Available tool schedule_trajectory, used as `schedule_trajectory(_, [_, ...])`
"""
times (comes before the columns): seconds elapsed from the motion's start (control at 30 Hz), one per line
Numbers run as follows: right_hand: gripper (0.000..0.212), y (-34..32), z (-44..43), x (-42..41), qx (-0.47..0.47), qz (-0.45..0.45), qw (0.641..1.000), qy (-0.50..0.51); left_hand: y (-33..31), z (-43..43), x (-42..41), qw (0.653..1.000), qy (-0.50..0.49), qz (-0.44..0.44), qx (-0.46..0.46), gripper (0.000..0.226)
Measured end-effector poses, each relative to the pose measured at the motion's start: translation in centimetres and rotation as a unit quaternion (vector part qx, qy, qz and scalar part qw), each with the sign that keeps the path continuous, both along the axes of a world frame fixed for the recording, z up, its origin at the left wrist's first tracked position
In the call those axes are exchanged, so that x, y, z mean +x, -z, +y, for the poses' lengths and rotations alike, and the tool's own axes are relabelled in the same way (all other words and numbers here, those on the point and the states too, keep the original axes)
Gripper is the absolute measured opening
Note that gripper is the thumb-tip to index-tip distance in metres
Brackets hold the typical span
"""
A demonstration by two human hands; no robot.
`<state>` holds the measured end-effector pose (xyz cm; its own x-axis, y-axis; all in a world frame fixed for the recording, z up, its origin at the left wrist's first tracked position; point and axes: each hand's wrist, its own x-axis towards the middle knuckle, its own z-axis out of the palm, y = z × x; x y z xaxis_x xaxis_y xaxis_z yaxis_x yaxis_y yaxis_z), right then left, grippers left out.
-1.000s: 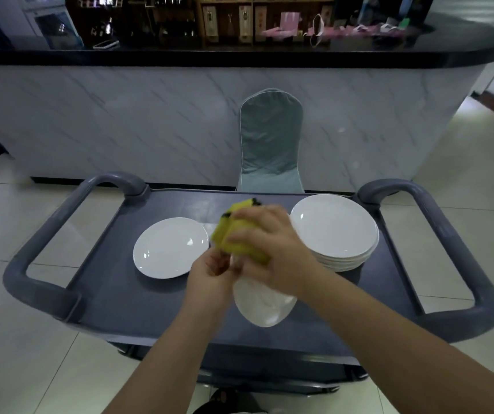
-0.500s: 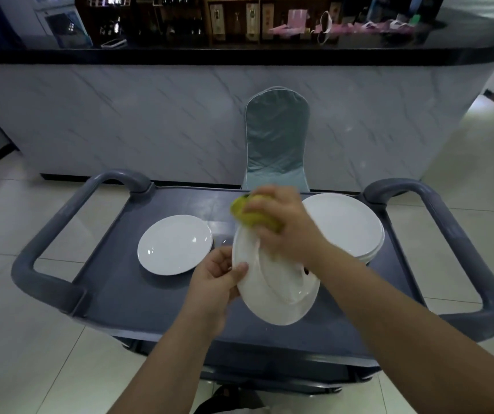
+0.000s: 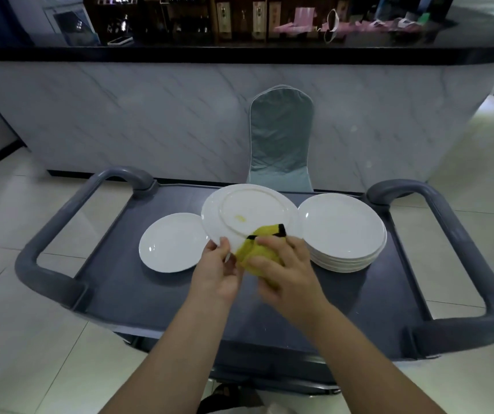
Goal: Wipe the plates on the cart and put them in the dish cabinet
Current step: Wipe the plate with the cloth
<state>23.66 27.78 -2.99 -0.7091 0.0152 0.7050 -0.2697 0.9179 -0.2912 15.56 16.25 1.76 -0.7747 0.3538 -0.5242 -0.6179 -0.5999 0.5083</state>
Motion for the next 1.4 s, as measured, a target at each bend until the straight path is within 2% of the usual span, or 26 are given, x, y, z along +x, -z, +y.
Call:
schedule_trajectory(0.1, [0.034,0.1,3.3,1.1,-0.162,-0.019,0.984,0.070,0.0,-0.5,0.3,1.000,-0.007,-0.002,0.024,0.017])
schedule_trajectory(0.17, [0.033,-0.1,3.1,1.5,-0.197,-0.026,0.977,0.084,0.0,-0.5,0.4,1.000,-0.010,-0.003,0.026,0.016])
schedule_trajectory(0.33, [0.036,0.3,0.4,1.5,-0.045,-0.020,0.999,-0.007,-0.1,-0.3,0.8,1.000,0.003,0.015,-0.001,0.013])
schedule_trajectory(0.37, [0.035,0.3,1.0,1.6,-0.067,-0.017,0.998,-0.002,-0.1,-0.5,0.8,1.000,0.003,0.021,0.003,0.013])
schedule_trajectory(0.4, [0.034,0.3,1.9,1.7,-0.129,-0.016,0.991,0.021,-0.1,-0.9,0.8,0.999,0.002,0.034,0.010,0.014])
schedule_trajectory(0.47, [0.031,-0.8,3.9,1.0,-0.279,-0.036,0.955,0.091,-0.3,-1.7,0.8,0.996,0.016,0.083,0.011,0.015])
schedule_trajectory(0.5, [0.030,-1.7,5.2,0.1,-0.320,-0.045,0.938,0.124,-0.4,-2.1,0.7,0.993,0.033,0.116,0.000,0.016])
schedule_trajectory(0.57, [0.027,-4.1,7.1,-2.0,-0.361,-0.055,0.917,0.161,-0.7,-2.6,0.8,0.980,0.072,0.181,-0.038,0.017])
schedule_trajectory(0.63, [0.027,-6.6,7.8,-4.3,-0.373,-0.048,0.911,0.170,-1.1,-2.4,1.2,0.966,0.100,0.225,-0.077,0.018])
schedule_trajectory(0.73, [0.027,-8.9,4.7,-6.2,-0.287,-0.012,0.953,0.098,-1.3,-0.9,2.0,0.956,0.095,0.256,-0.108,0.018])
schedule_trajectory(0.8, [0.031,-9.0,2.0,-5.9,-0.182,-0.024,0.983,0.014,-1.4,-0.5,1.7,0.965,0.072,0.237,-0.080,0.017])
schedule_trajectory(0.9, [0.027,-6.2,1.8,-3.4,-0.074,-0.049,0.995,-0.052,-1.3,-1.6,0.1,0.976,0.039,0.213,-0.025,0.014])
schedule_trajectory(0.97, [0.026,-4.2,4.4,-1.8,-0.078,-0.066,0.994,-0.027,-1.0,-2.3,-0.3,0.978,0.045,0.203,-0.028,0.015])
schedule_trajectory(1.03, [0.029,-3.6,7.3,-2.1,-0.163,-0.075,0.982,0.058,-0.4,-2.2,0.3,0.976,0.072,0.200,-0.043,0.017])
schedule_trajectory(1.1, [0.031,-4.8,8.8,-3.9,-0.256,-0.081,0.951,0.151,0.1,-1.3,1.3,0.969,0.109,0.209,-0.071,0.018])
schedule_trajectory(1.13, [0.031,-5.6,8.4,-4.8,-0.274,-0.080,0.945,0.159,0.2,-0.8,1.6,0.965,0.124,0.217,-0.083,0.018])
schedule_trajectory(1.2, [0.029,-6.5,6.1,-5.4,-0.247,-0.067,0.961,0.108,0.2,-0.1,1.6,0.962,0.132,0.222,-0.088,0.016])
schedule_trajectory(1.33, [0.029,-3.7,3.5,-1.8,-0.100,-0.072,0.992,-0.032,-0.2,-0.7,-0.2,0.972,0.106,0.203,-0.055,0.014])
schedule_trajectory(1.4, [0.026,-1.9,5.8,-0.2,-0.082,-0.069,0.994,-0.021,-0.2,-1.0,-0.7,0.969,0.114,0.210,-0.061,0.016])
